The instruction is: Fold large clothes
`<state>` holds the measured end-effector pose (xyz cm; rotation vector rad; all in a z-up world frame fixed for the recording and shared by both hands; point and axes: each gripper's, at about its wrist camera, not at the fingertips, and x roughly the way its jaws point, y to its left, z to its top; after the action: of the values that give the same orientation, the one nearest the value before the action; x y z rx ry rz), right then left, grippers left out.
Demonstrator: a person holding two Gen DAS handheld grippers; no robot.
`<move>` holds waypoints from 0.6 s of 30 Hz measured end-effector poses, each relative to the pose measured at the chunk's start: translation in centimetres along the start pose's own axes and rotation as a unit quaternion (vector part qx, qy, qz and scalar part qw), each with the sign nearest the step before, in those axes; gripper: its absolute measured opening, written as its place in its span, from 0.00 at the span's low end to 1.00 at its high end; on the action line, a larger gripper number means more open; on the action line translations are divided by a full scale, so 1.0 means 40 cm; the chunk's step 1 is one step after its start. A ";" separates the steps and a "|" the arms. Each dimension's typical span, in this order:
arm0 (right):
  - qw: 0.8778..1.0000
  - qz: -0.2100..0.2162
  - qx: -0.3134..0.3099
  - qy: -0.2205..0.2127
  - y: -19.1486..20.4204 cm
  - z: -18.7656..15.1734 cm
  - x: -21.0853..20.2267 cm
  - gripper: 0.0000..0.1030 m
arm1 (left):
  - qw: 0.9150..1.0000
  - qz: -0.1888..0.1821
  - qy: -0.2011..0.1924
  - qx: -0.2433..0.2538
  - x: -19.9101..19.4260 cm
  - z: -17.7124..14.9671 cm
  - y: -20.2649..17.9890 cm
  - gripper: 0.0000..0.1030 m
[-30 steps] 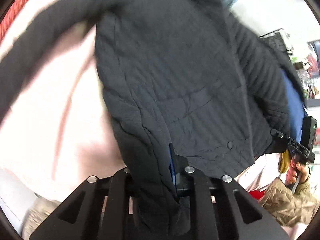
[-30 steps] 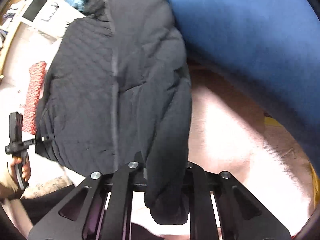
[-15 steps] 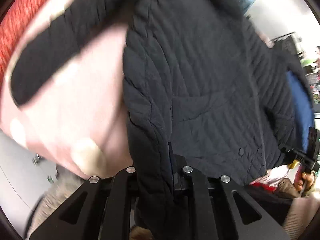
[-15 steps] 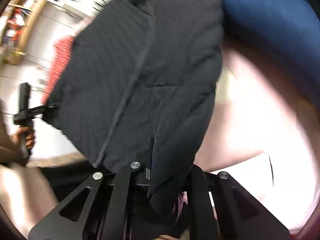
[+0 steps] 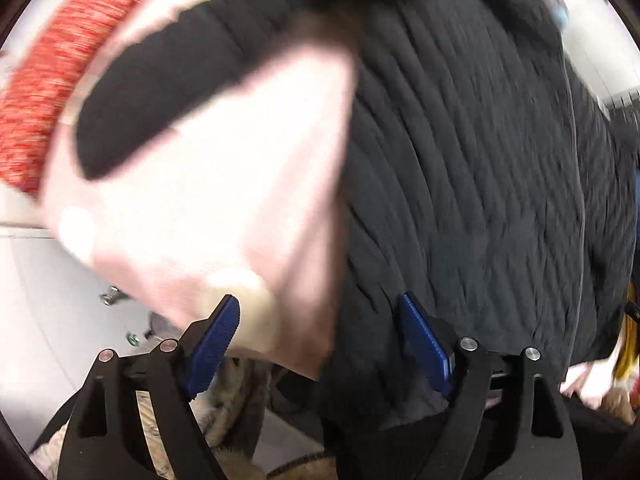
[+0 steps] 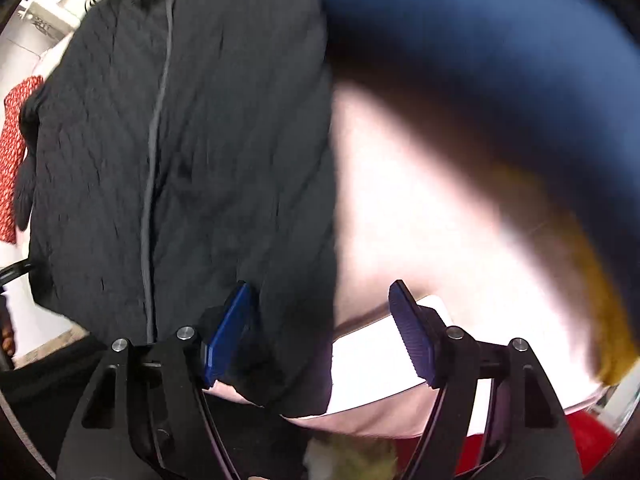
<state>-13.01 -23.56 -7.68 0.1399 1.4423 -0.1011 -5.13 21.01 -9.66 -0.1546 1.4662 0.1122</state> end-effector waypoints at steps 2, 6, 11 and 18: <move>0.999 -0.014 -0.014 -0.049 0.005 0.031 -0.062 0.69 | 0.999 0.008 -0.037 -0.008 -0.048 0.012 -0.009 0.82; 0.986 0.025 -0.087 -0.138 0.074 0.074 -0.139 0.69 | 0.998 -0.008 -0.063 0.023 -0.069 0.035 -0.080 0.86; 0.973 0.028 -0.196 -0.119 0.170 0.105 -0.078 0.69 | 0.995 -0.049 -0.034 0.084 -0.035 0.031 -0.236 0.86; 0.975 0.060 -0.208 0.043 0.316 0.041 0.143 0.70 | 0.991 -0.034 0.050 0.117 0.100 -0.039 -0.318 0.86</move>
<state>-8.73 -11.26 -12.70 -0.1146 1.5080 0.3092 -4.08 8.13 -13.34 -0.0193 1.5600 -0.1257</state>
